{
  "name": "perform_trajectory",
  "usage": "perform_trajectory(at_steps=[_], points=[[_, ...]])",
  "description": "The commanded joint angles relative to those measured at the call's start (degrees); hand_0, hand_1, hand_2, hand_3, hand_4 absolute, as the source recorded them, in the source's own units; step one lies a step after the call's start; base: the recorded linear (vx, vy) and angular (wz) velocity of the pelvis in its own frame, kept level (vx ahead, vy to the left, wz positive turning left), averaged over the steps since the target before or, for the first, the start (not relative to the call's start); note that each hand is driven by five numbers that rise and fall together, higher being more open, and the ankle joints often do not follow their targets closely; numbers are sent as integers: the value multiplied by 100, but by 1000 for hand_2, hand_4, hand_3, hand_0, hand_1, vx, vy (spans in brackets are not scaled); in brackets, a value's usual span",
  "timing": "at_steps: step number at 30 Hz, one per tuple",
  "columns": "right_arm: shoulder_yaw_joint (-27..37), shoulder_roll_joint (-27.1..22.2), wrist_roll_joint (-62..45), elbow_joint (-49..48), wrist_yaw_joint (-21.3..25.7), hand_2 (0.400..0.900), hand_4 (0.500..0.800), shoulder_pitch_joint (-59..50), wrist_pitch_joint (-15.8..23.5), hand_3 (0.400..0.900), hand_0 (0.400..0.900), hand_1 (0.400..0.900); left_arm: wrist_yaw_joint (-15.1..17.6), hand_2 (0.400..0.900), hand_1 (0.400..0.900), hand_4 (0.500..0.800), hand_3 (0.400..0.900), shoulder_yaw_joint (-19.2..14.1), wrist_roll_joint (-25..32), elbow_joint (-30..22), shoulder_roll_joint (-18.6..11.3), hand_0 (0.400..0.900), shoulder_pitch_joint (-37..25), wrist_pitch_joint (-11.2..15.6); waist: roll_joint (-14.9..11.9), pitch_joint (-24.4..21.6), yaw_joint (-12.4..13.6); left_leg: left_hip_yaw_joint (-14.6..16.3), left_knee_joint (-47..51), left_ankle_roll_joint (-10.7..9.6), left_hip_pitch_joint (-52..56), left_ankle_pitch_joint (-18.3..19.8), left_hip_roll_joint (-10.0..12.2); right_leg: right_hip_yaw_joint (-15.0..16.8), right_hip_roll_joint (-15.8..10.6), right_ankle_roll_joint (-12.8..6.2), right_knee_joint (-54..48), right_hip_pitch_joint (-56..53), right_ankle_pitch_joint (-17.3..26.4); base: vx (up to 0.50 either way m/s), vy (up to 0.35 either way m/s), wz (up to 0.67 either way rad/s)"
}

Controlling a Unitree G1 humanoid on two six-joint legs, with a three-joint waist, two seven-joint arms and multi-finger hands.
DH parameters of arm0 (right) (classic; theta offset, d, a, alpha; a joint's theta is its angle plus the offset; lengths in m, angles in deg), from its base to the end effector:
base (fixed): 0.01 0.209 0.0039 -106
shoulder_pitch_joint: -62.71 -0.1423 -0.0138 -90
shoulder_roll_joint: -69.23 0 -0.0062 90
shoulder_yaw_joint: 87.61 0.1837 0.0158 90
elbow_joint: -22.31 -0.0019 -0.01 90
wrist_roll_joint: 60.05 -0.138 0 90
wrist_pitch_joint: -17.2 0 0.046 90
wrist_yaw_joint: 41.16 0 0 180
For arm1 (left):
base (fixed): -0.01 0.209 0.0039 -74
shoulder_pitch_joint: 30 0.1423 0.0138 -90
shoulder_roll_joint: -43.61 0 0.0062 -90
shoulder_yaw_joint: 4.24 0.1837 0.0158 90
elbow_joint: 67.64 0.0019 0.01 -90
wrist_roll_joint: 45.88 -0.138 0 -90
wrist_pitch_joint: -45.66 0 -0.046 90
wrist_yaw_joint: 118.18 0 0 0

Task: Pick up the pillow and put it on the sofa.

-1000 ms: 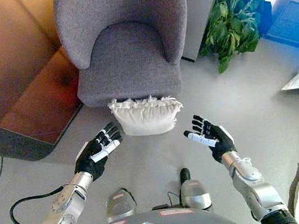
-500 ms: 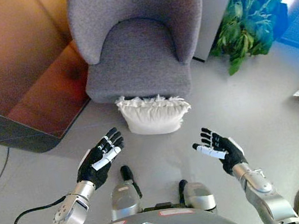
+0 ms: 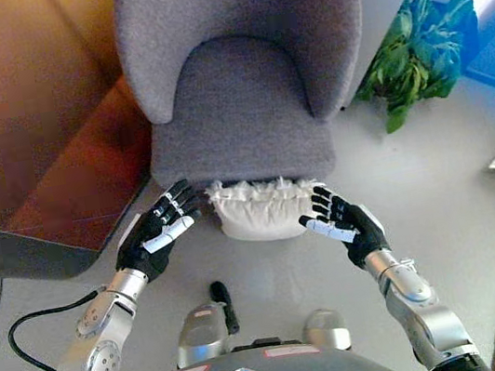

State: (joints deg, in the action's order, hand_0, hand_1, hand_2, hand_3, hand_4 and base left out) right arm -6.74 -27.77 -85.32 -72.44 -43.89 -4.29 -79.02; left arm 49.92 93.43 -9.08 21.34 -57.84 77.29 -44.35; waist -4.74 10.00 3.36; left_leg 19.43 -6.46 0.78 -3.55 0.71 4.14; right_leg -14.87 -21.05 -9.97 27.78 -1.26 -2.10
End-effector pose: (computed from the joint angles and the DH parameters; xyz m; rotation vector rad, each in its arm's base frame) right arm 0.1082 -0.2053 -0.0025 0.0878 0.4779 0.1088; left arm 0.1327 0.2255 0.0096 -0.2176 0.3181 -0.2207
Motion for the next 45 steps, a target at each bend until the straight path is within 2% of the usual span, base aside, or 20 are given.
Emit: perform_trajectory(at_steps=[1,3,4,7,8,10,11,12,13,15,17,19,20,22,29,33,37,42,45], points=[[59,-44,276,-292,127,900,800,-102,430,900,900,900,-62,900,900,800,900,-78,149,-653,-172,900,87,291,122,-480,-32,-138,503,267,122,204,-120,-192,265,-89,836,190,442,244,-27,27],[72,-66,399,-238,122,900,800,-52,546,900,900,900,-94,900,900,800,900,-86,152,-634,-183,900,31,224,148,-443,-124,-197,452,203,242,262,-106,-215,371,-4,352,315,339,214,-127,36],[82,-96,469,-219,145,900,800,-20,602,900,900,900,-83,900,900,800,900,-67,152,-632,-192,900,-4,178,160,-410,-179,-265,409,148,315,290,-76,-173,334,-7,77,395,416,197,-184,39],[128,-222,672,-164,173,900,800,2,807,900,900,900,22,900,900,800,900,0,172,-609,-256,900,-66,110,130,-331,-281,-362,228,-91,476,376,120,-110,-78,-183,-699,470,981,217,-277,32],[158,-279,762,-197,164,900,800,-2,844,900,900,900,47,900,900,800,900,-3,204,-617,-296,900,-43,112,80,-316,-300,-285,126,-141,445,312,186,-177,-230,-184,-1131,483,1334,208,-378,27],[177,-402,875,-275,209,900,800,-93,770,900,900,900,147,900,900,800,900,1,262,-636,-350,900,-24,120,-4,-325,-326,-372,-45,-325,485,433,314,-112,-538,-421,-1949,483,1903,237,-408,36],[170,-443,910,-307,230,900,800,-152,706,900,900,900,191,900,900,800,900,-4,283,-672,-374,900,-39,95,-45,-333,-357,-449,-131,-406,487,498,386,26,-650,-498,-2292,572,2163,257,-369,52],[177,-493,959,-302,248,900,800,-225,651,900,900,900,207,900,900,800,900,-36,293,-694,-410,900,-43,82,-38,-320,-363,-566,-249,-466,473,555,515,157,-644,-503,-2338,608,2159,252,-311,63],[163,-508,1044,-258,278,900,800,-288,616,900,900,900,191,900,900,800,900,-75,304,-689,-456,900,-45,61,-58,-293,-374,-663,-382,-482,440,605,608,293,-604,-503,-2234,655,2080,230,-226,54],[237,-584,1245,-227,307,900,800,-344,437,900,900,900,364,900,900,800,900,-126,198,-546,-433,900,-72,99,-45,-293,-361,-840,-550,-572,398,606,837,254,-478,-463,-2364,459,1634,201,-180,39],[277,-718,1427,-218,392,900,800,-325,367,900,900,900,501,900,900,800,900,-249,376,-626,-396,900,-26,52,-19,-276,-363,-811,-589,-709,384,437,1098,151,-339,-424,-2394,357,1367,157,-118,29],[279,-837,2169,-140,444,900,800,-303,560,900,900,900,483,900,900,800,900,-336,314,-677,-368,900,49,38,13,-239,-343,-732,-573,-815,380,219,1304,4,-247,-395,-2486,240,1227,129,-103,26],[263,-948,2446,-130,524,900,800,-311,629,900,900,900,450,900,900,800,900,-354,245,-653,-386,900,70,103,22,-216,-340,-703,-534,-838,381,201,1334,-38,-221,-398,-2517,227,1198,90,-100,23],[269,-1143,3080,-142,671,900,800,-356,516,900,900,900,466,900,900,800,900,-434,329,-636,-428,900,91,120,53,-163,-342,-695,-523,-866,310,209,1370,-29,-169,-381,-2421,320,1075,41,-60,24],[79,-1654,4576,15,1255,900,800,-1103,317,900,900,900,526,900,900,800,900,-573,505,-521,-679,900,-171,262,133,426,-288,-1115,-1075,-959,-415,362,1592,223,-293,-404,-1671,1281,925,-104,-71,23],[-79,-1841,4900,137,1656,900,800,-1627,336,900,900,900,712,900,900,800,900,-480,683,-396,-814,900,-356,470,177,899,-246,-1494,-1637,-995,-1254,438,1728,481,-540,-421,-1044,2157,850,-208,-81,21],[-58,-1953,4834,129,1809,900,800,-1987,347,900,900,900,877,900,900,800,900,-415,839,-358,-808,900,-492,725,229,1244,-208,-1753,-2103,-974,-2069,529,1697,702,-654,-420,-493,2954,690,-208,-7,18],[-24,-2213,4590,246,2139,900,800,-2611,423,900,900,900,1076,900,900,800,900,-329,947,-365,-811,900,-831,1121,386,1650,-200,-1649,-2700,-974,-3104,609,1735,798,-632,-374,354,3949,354,-229,47,13],[-98,-2303,4559,395,2263,900,800,-3075,413,900,900,900,1142,900,900,800,900,-230,1044,-359,-782,900,-1102,1205,475,1806,-179,-1608,-3078,-949,-3694,688,1718,787,-636,-300,823,4469,201,-183,36,16]])
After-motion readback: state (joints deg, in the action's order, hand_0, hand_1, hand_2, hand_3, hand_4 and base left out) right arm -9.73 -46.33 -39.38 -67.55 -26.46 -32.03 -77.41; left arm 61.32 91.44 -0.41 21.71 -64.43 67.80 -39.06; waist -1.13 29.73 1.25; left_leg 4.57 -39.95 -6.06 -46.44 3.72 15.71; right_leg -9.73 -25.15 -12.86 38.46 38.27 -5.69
